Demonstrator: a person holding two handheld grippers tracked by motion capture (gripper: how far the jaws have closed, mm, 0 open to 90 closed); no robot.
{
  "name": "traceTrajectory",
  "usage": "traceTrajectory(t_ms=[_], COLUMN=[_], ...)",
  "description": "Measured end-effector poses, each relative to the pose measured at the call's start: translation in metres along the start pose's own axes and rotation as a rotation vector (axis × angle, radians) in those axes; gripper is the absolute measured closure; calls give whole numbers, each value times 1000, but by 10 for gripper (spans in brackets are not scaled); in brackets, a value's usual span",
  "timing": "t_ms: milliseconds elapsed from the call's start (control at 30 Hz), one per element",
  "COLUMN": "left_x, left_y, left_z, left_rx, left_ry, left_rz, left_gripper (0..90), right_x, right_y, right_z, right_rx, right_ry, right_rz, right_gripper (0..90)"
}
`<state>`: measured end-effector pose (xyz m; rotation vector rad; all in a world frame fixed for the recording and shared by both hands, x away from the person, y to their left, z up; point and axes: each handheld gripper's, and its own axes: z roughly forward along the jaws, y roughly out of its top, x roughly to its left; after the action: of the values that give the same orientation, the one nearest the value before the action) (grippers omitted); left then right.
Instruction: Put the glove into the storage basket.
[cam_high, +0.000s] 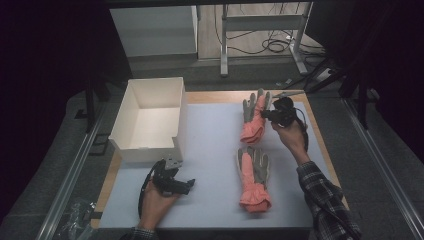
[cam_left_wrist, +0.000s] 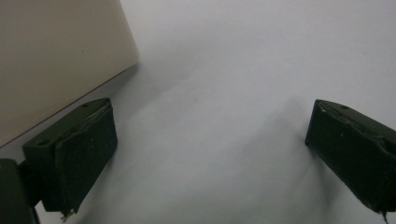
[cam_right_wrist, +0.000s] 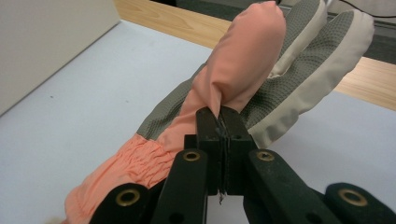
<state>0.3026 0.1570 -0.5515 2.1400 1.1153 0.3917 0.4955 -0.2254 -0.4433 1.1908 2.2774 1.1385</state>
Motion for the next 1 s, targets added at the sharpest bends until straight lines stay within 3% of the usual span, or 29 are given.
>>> traceTrajectory(t_ms=[133,200,267,600,700,767,1000], left_x=[0,0,0,0,0,0,0], left_y=[0,0,0,0,0,0,0], left_z=[0,0,0,0,0,0,0], left_rx=[-5,-6,-6,-6,-6,-6,-6], left_ry=[0,0,0,0,0,0,0], left_rz=[-6,-7,-7,-7,-7,-7,-8], left_gripper=[21,21,20,21,20,21,21], right_x=[-15,-18,-30,-59,-63,-64,-53], right_y=[-9,-11,-23,-69,-79,-82,-80], right_z=[-25,-29,-48,-91,-95,-95,-82], right_rx=[3,6,14,61,82,91,99], right_ry=[-29,-33,-55,-137,-163,-156,-151], right_rz=[10,12,28,58,59,64,42], right_gripper=[879,879,878,878,877,876,869])
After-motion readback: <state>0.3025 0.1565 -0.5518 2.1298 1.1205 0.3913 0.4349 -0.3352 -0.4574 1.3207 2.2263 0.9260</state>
